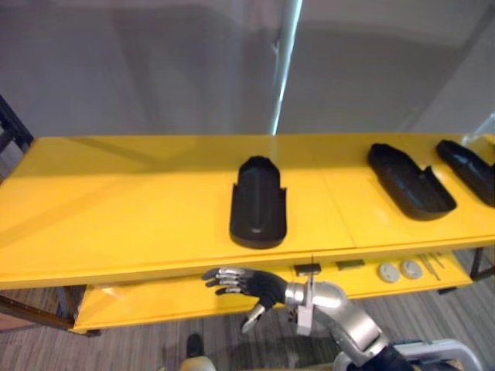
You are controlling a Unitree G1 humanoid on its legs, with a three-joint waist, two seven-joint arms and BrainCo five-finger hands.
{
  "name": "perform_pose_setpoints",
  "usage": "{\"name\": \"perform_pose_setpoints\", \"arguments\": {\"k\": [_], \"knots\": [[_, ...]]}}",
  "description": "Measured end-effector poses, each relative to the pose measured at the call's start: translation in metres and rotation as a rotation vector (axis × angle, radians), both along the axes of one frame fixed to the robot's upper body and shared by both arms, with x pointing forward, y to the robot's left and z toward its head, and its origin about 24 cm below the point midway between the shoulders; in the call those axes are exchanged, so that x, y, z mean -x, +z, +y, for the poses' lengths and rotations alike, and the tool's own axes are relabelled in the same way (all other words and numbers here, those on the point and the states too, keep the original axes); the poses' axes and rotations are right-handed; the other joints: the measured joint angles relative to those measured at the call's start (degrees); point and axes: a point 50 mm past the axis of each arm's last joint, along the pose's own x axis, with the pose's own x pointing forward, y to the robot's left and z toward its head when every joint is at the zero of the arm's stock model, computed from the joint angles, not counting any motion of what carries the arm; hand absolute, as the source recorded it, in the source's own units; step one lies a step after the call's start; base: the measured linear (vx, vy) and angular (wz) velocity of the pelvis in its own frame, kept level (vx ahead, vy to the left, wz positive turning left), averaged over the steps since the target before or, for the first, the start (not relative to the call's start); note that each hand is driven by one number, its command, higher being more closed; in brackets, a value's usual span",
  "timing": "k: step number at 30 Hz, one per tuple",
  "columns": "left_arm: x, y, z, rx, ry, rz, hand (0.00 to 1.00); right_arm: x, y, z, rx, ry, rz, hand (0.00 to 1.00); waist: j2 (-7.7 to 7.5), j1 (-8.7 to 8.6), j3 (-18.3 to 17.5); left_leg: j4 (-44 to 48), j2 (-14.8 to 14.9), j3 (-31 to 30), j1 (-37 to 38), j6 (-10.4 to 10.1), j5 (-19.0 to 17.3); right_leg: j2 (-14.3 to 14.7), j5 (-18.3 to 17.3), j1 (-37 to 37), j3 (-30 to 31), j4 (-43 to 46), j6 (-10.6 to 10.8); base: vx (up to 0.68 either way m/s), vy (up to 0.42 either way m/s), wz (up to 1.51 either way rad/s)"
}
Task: Walk over and take plastic housings, then place them on the shelf
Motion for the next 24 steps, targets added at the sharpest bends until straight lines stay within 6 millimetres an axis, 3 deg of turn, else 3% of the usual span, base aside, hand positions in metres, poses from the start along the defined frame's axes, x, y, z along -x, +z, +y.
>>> {"name": "perform_pose_setpoints", "arguments": {"k": [5, 12, 19, 24], "knots": [[-0.007, 0.003, 0.005, -0.019, -0.051, -0.008, 0.00, -0.019, 0.011, -0.017, 0.012, -0.157, -0.118, 0.00, 0.52, -0.03, 2.2, 0.0, -0.5, -0.7, 0.1, -0.1, -0.2, -0.4, 0.1, 0.2, 0.0, 0.7, -0.1, 0.03, -0.011, 0.07], [-0.018, 0.005, 0.000, 0.003, -0.073, -0.044, 0.00, -0.050, 0.034, -0.046, -0.018, -0.383, -0.241, 0.00, 2.43, -0.32, 4.9, 0.0, -0.6, -1.4, 0.2, 0.4, -0.5, -0.4, 0.0, 0.1, 0.2, 1.6, -0.1, -0.02, -0.014, 0.03], [-0.018, 0.005, 0.000, 0.007, -0.067, -0.044, 0.00, -0.056, 0.038, -0.059, -0.026, -0.458, -0.258, 0.00, 2.65, -0.38, 5.1, 0.0, -0.9, -1.4, 0.2, 0.3, -0.3, -0.7, -1.0, 0.1, 0.3, 1.5, -0.1, -0.01, -0.002, 0.00], [-0.019, 0.005, -0.001, 0.008, -0.068, -0.052, 0.00, -0.055, 0.040, -0.063, -0.014, -0.418, -0.271, 0.00, 3.33, -0.48, 5.5, 0.0, -0.9, -1.4, 0.3, -0.1, 0.0, -0.7, -1.2, 0.3, 0.2, 1.5, 0.1, 0.00, 0.000, 0.00]]}}
